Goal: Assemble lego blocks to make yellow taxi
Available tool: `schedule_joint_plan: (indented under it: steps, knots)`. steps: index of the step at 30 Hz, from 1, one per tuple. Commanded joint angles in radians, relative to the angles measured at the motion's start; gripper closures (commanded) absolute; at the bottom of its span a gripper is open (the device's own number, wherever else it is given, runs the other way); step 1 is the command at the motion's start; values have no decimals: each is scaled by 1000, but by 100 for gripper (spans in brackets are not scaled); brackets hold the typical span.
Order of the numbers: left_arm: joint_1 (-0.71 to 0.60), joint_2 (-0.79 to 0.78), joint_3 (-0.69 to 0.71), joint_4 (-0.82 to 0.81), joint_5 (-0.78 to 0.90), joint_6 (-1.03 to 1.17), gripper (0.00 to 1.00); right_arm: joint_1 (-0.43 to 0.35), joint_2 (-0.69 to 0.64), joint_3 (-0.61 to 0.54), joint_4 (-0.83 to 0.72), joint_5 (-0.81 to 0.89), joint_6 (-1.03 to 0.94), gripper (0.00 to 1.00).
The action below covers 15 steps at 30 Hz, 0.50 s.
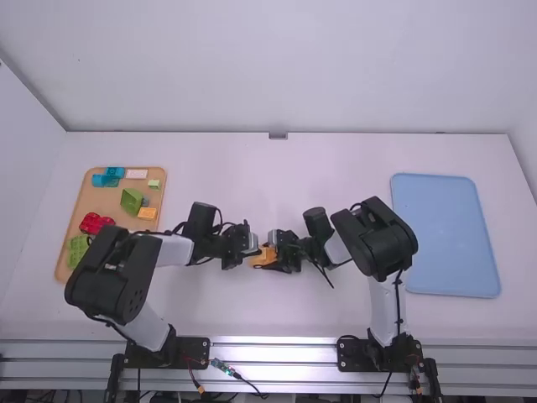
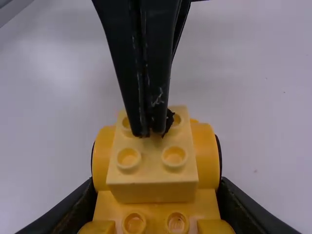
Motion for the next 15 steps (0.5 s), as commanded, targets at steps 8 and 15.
schedule_joint_plan:
  steps: [8,15]
  knots:
    - [-21,17,-73,-29,-144,-26,98,0,19,8,17,-7,34,50]
    - [-47,97,-23,-32,-136,-29,98,0,19,8,23,-7,40,50]
